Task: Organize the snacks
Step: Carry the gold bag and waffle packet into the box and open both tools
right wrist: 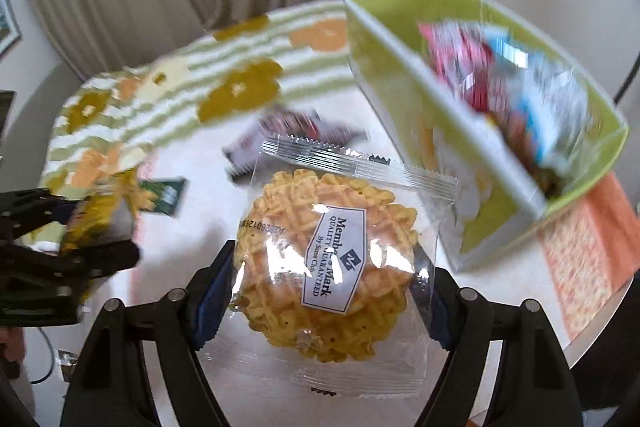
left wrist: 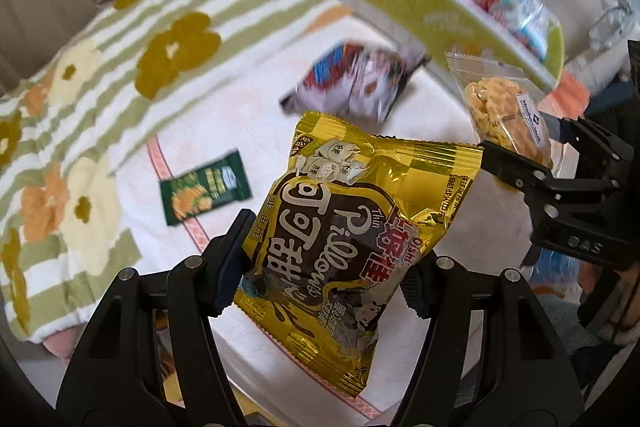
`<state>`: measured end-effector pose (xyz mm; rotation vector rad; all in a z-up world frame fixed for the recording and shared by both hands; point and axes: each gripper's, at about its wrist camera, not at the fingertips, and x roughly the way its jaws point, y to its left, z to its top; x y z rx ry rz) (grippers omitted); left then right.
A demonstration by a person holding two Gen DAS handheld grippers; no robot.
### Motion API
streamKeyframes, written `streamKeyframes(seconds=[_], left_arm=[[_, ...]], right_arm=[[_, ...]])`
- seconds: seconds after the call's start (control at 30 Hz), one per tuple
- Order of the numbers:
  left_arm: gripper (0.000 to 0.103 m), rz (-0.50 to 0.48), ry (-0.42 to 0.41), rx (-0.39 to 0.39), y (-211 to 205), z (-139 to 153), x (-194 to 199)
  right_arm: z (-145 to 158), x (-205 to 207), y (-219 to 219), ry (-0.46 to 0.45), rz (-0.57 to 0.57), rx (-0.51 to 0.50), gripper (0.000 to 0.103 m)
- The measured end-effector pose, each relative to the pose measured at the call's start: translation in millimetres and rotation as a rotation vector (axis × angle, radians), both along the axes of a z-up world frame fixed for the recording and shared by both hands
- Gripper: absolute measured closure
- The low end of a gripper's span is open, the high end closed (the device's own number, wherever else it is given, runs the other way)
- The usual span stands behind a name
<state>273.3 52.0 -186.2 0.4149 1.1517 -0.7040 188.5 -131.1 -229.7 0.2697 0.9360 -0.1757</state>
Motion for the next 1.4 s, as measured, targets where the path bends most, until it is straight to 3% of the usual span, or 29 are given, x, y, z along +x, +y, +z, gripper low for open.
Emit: streamKeyframes(seconds=[0.33, 0.47, 0.6, 0.73, 0.93, 1.3, 1.33, 1.4], left_arm=[[0.041, 0.026, -0.144, -0.052, -55, 70, -5], [0.041, 0.05, -0.187, -0.075, -95, 94, -10], [0.041, 0.091, -0.165, -0.128, -139, 106, -11], [0.041, 0.143, -0.126, -0.179, -195, 106, -6], [0.041, 0.214, -0.087, -0.193, -260, 93, 11], [0.04, 0.241, -0.066, -0.112, -326, 60, 70], [0.037, 0.232, -0.05, -0.114, -331, 55, 77], [0.018, 0.238, -0.036, -0.116, -332, 49, 85]], right_arm=[[67, 3, -29, -0.148, 0.076, 0.015, 0.027], [85, 7, -68, -0.19, 0.124, 0.032, 0.027], [104, 13, -118, -0.209, 0.173, 0.024, 0.027], [115, 20, -173, -0.213, 0.207, 0.011, 0.027], [117, 31, -234, -0.202, 0.218, 0.013, 0.027], [84, 50, -279, -0.134, 0.183, 0.069, 0.027], [78, 52, -279, -0.12, 0.175, 0.074, 0.027], [73, 54, -283, -0.103, 0.169, 0.086, 0.027]])
